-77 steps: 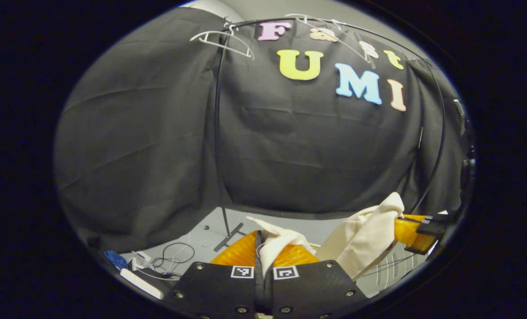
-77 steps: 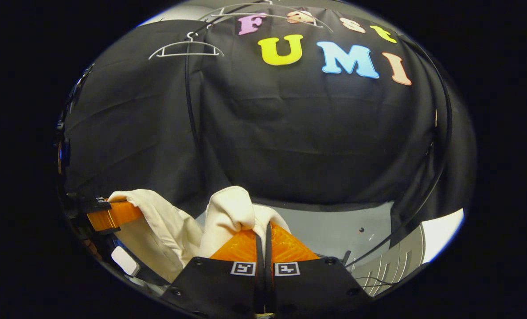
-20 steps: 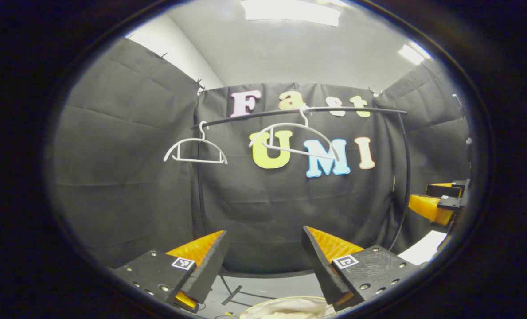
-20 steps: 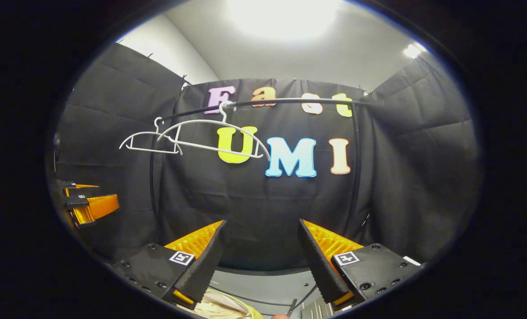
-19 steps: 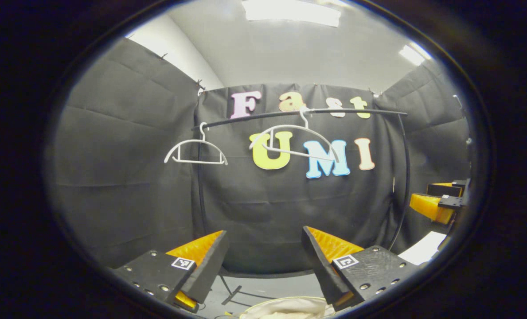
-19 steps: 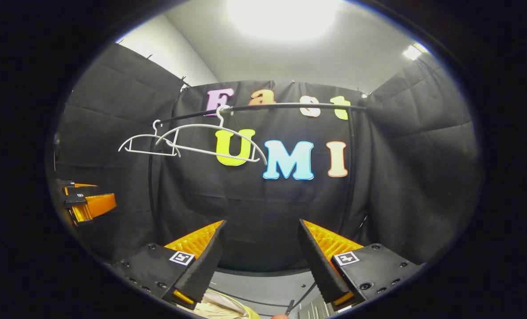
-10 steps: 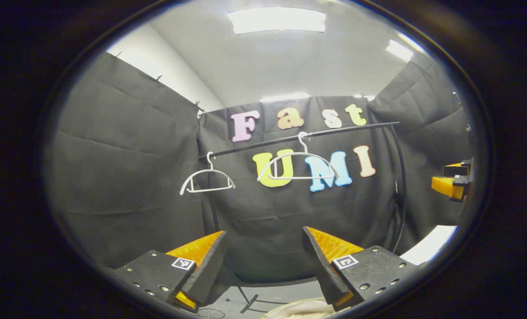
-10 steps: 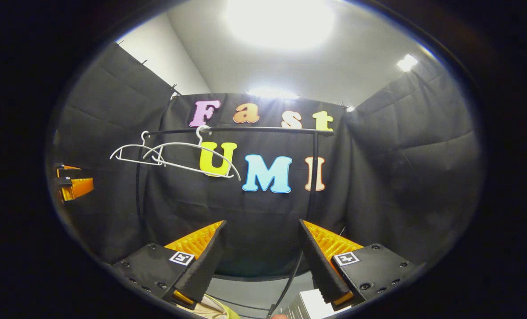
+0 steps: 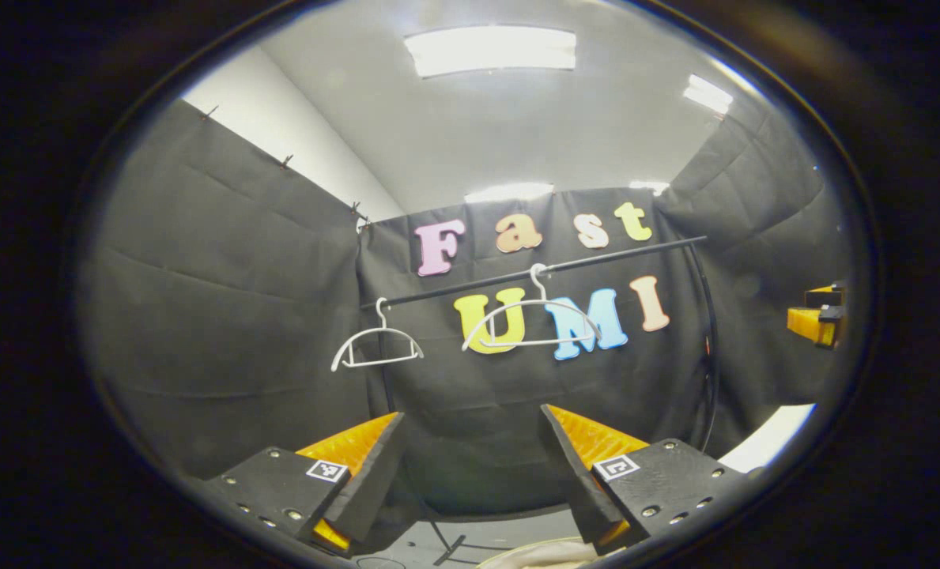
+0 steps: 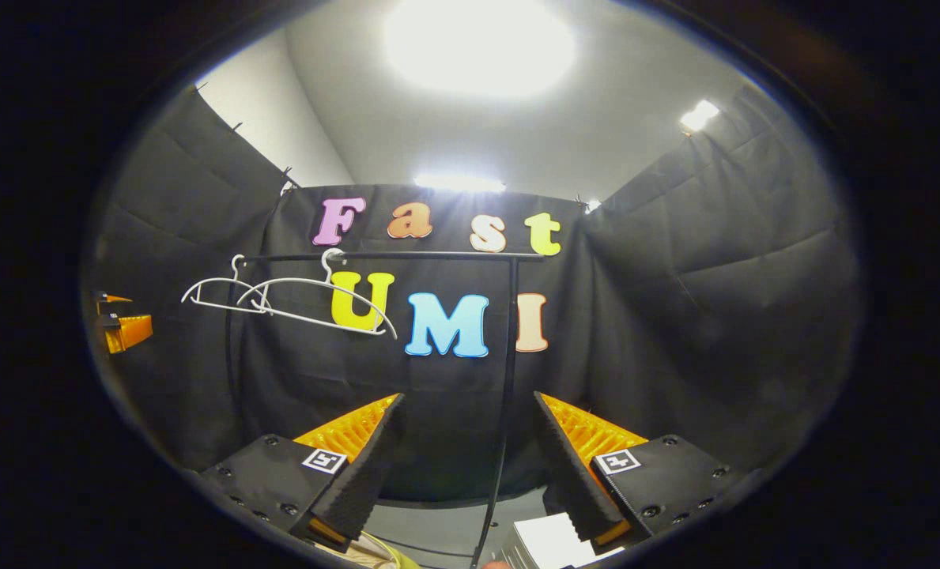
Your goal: Grasp the clothes on the hanger with both hands and then place them into the laundry hamper below.
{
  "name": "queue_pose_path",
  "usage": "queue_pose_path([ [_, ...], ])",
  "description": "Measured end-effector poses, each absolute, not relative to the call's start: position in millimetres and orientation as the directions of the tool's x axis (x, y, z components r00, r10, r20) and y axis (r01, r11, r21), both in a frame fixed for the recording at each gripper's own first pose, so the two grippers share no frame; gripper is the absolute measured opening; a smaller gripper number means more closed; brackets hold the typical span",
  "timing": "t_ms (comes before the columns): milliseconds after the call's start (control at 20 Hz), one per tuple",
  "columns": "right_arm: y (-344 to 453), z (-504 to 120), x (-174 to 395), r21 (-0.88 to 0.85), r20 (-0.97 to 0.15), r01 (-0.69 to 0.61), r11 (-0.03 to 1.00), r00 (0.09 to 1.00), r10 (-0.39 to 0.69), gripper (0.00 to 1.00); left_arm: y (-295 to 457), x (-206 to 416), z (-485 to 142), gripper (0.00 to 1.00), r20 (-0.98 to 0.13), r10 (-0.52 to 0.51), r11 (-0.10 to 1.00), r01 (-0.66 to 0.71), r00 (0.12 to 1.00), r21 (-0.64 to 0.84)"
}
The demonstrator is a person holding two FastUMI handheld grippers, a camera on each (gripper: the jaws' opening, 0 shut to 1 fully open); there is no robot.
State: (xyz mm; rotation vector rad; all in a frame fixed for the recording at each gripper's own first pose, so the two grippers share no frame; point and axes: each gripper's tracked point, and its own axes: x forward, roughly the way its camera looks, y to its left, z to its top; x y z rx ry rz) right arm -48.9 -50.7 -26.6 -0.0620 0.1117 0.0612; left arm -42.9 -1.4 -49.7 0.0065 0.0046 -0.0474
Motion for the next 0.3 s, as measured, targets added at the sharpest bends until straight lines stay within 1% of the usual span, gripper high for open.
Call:
queue_pose_path([
  [50, -52.7, -27.7, -48.6, -0.043, -0.119, -0.062, 0.997, 0.991, 0.057, 0.98, -3.4, -43.8, -48.7, 0.98, -0.003, -0.043, 0.999, 0.043, 0.999, 0.002],
  [150, -58.3, -29.7, -47.1, -0.033, -0.122, -0.054, 0.998, 0.991, 0.049, 0.97, -6.2, -44.8, -45.6, 0.98, 0.001, -0.037, 0.999, 0.037, 0.999, 0.005],
  [200, -64.6, -32.6, -60.5, -0.033, -0.127, -0.046, 0.998, 0.991, 0.042, 0.98, -8.5, -46.5, -44.6, 0.98, -0.001, -0.038, 0.999, 0.038, 0.999, 0.008],
  [300, -65.7, -33.7, -61.1, -0.025, -0.125, -0.042, 0.999, 0.991, 0.039, 0.98, -17.2, -48.0, -44.5, 0.98, -0.002, -0.054, 0.998, 0.054, 0.999, 0.009],
])
